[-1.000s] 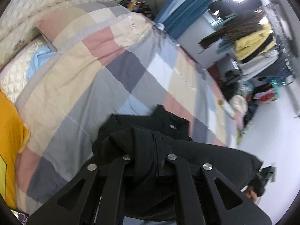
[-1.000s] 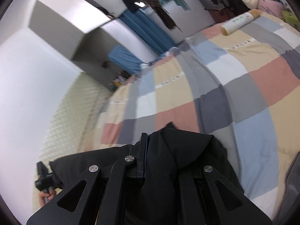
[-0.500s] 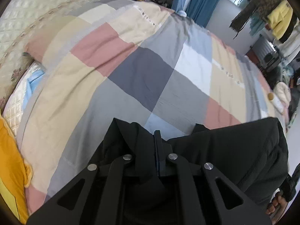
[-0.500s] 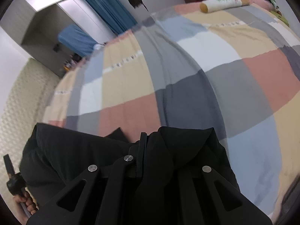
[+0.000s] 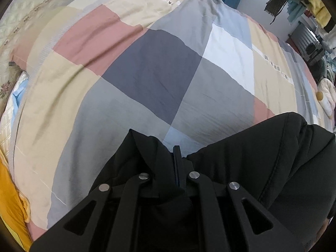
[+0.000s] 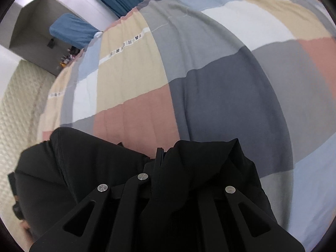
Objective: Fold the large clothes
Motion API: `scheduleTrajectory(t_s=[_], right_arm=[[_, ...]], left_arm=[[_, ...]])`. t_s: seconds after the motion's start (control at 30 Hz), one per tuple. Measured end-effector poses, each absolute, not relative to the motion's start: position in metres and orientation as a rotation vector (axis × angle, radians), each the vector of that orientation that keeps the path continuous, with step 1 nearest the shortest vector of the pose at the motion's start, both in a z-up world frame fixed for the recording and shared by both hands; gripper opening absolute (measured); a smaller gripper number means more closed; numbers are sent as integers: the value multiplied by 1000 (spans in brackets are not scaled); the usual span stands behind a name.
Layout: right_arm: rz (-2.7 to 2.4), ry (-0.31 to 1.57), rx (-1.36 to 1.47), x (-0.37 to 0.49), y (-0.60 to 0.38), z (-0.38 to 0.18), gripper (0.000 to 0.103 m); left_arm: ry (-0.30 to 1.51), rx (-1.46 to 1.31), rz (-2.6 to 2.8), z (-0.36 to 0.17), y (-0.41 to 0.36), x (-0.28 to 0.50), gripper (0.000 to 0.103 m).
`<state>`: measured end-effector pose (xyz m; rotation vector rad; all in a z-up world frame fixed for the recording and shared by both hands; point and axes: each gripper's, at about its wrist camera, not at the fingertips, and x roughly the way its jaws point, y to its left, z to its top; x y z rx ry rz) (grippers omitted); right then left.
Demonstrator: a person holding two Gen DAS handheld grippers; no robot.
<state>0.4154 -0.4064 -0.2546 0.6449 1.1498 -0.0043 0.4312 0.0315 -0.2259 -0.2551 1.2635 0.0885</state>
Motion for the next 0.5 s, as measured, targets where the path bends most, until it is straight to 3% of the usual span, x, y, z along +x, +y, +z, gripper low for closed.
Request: scheduleTrajectory(t_s=[0.13, 0.23, 0.27, 0.3, 0.33, 0.37, 0.4, 0.43, 0.5], right_arm=[[64, 1114, 771, 396, -421, -242, 11], [117, 1104, 803, 377, -428, -220, 22], [126, 1100, 790, 371, -428, -209, 30], [132, 1098, 779, 367, -427, -201, 47], [147, 1088, 762, 358, -427, -184, 55], [152, 1075, 743, 353, -425, -171, 61], [148, 1065, 711, 348, -424, -157, 63], [142, 1048, 682, 344, -422, -142, 63], [131, 1004, 639, 337, -418, -118, 65]], left_arm=[[1288, -295, 27, -219, 38, 418, 10], [1290, -350, -21, -206, 47, 400, 15], [1294, -372, -36, -201, 51, 394, 20], [1292, -389, -41, -196, 54, 390, 27], [1282, -410, -47, -188, 58, 384, 32], [1265, -441, -62, -178, 64, 377, 50], [1252, -453, -69, -170, 65, 372, 75], [1219, -454, -81, -158, 68, 366, 82], [1151, -410, -90, -133, 67, 355, 83]])
